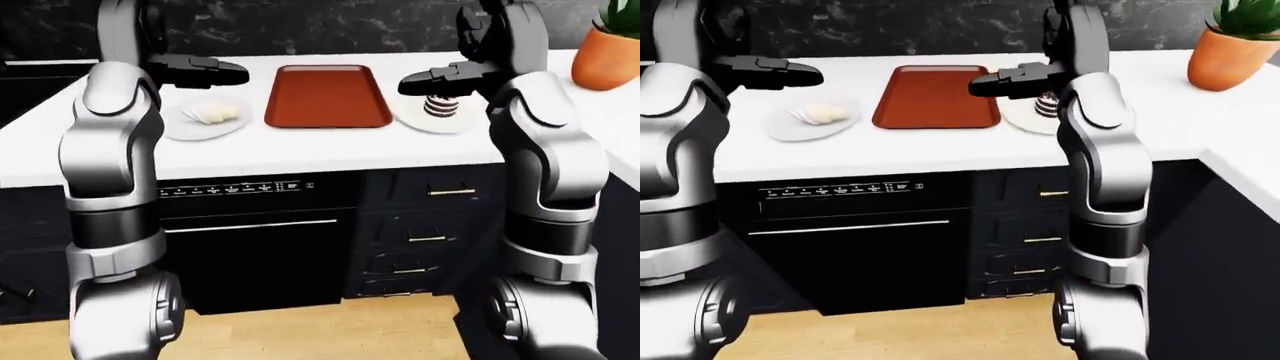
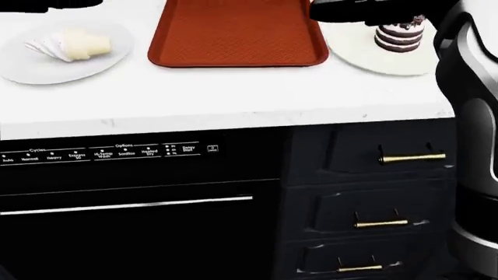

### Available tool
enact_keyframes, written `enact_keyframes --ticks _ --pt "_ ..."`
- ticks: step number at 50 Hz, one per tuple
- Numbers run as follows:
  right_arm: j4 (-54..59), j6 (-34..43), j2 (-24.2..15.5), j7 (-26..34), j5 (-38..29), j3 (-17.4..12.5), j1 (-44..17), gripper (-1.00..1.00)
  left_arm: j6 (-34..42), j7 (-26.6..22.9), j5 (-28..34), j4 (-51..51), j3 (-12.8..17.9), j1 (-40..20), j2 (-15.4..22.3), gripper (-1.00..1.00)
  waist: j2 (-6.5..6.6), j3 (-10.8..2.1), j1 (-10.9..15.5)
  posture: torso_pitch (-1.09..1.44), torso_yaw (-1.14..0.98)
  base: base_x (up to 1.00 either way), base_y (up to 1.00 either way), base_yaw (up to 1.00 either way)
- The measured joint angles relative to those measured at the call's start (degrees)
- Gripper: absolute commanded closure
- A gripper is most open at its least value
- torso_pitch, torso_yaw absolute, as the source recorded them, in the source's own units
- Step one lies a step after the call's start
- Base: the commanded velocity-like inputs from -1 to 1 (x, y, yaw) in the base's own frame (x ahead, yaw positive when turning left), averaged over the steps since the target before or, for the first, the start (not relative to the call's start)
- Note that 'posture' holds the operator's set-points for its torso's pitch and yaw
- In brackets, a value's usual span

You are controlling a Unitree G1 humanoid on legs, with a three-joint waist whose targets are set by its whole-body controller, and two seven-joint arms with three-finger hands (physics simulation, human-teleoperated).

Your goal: Move the dessert items from the plate to the tray.

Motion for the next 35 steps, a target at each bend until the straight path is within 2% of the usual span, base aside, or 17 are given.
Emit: enact_keyframes --ticks 1,5,6,8,9,10,12,14,18,21,22,23,26,28,32,35 --pt "-0.11 0.03 0.06 0.01 0.0 0.37 -0.17 -1.0 0.3 0.01 -0.03 0.22 0.23 0.34 0.07 -1.0 0.31 -0.12 0.39 0.0 0.0 0.0 0.0 0.0" --pt "-0.72 -0.65 0.16 0.68 0.05 1.61 -0.98 -1.0 0.46 0.48 0.46 -0.04 1.36 0.13 0.81 -1.0 1.1 1.6 0.43 0.0 0.0 0.02 0.0 0.0" --pt "-0.46 -0.64 0.18 0.85 -0.03 1.68 -0.9 -1.0 0.37 0.55 0.53 -0.2 1.4 0.11 0.79 -1.0 1.93 1.29 0.53 0.0 0.0 0.1 0.0 0.0" --pt "0.25 -0.26 0.32 1.04 -0.2 1.59 -0.73 -1.0 0.28 0.56 0.53 -0.11 1.15 0.14 0.75 -1.0 4.58 0.41 0.71 0.0 0.0 0.11 0.0 0.0" --pt "0.25 -0.12 0.48 1.11 -0.33 1.66 -0.73 -1.0 0.29 0.52 0.52 -0.13 1.14 0.05 0.97 -1.0 5.37 -0.18 0.82 0.0 0.0 0.11 0.0 0.0" --pt "0.12 -0.07 0.97 1.21 -0.4 1.96 -0.44 -1.0 0.23 0.55 0.53 -0.27 1.49 0.28 1.23 -1.0 4.82 -0.25 1.18 0.0 0.0 0.1 0.0 0.0" --pt "0.0 0.25 1.26 1.66 -0.29 2.82 -0.09 -1.0 0.31 0.77 0.73 -0.1 2.17 0.72 1.45 -1.0 4.78 -0.25 1.58 0.0 0.0 0.1 0.0 0.0" --pt "-0.06 0.42 1.27 1.92 -0.13 2.75 -0.37 -1.0 0.56 0.91 0.88 0.01 2.31 0.57 1.63 -1.0 4.13 -0.66 1.71 0.0 0.0 0.1 0.0 0.0" --pt "-1.15 0.18 0.71 1.58 -0.12 1.74 -1.25 -1.0 0.56 0.73 0.74 -0.93 2.05 -0.03 1.83 -1.0 1.51 -0.67 1.95 0.0 0.0 0.1 0.0 0.0" --pt "-1.57 -0.06 0.62 1.47 -0.05 1.61 -1.87 -1.0 0.52 0.72 0.77 -0.66 2.09 -0.65 1.86 -1.0 -1.31 -0.72 2.38 0.0 0.0 0.11 0.0 0.0" --pt "-1.65 -0.1 0.47 1.48 0.02 1.58 -1.91 -1.0 0.42 0.77 0.77 -0.62 2.02 -0.8 1.59 -1.0 -1.82 -0.78 2.3 0.0 0.0 0.12 0.0 0.0" --pt "-1.71 -0.14 0.23 1.5 0.03 1.45 -1.57 -1.0 0.26 0.75 0.74 -0.56 1.65 -0.56 1.13 -1.0 -1.03 -0.36 1.85 0.0 0.0 0.11 0.0 0.0" --pt "-0.96 0.6 0.01 1.33 -0.24 0.79 -0.51 -1.0 0.36 0.21 0.25 0.13 0.35 -0.08 0.62 -1.0 -0.98 0.04 1.21 0.0 0.0 0.12 0.0 0.0" --pt "-0.59 1.05 0.07 1.2 -0.35 0.77 -0.45 -1.0 0.6 0.05 0.07 0.2 0.49 0.18 0.71 -1.0 -0.32 0.09 1.31 0.0 0.0 0.21 0.0 0.0" --pt "-1.5 0.77 0.06 1.3 -0.23 1.06 -0.79 -1.0 0.5 0.45 0.36 -0.3 1.27 -0.33 1.17 -1.0 2.05 0.72 1.38 0.0 0.0 0.23 0.0 0.0" --pt "-1.82 0.42 0.02 1.46 -0.27 1.22 -1.32 -1.0 -0.08 0.64 0.51 -0.78 1.42 -0.71 1.32 -1.0 4.91 0.15 0.94 0.0 0.0 0.23 0.0 0.0"
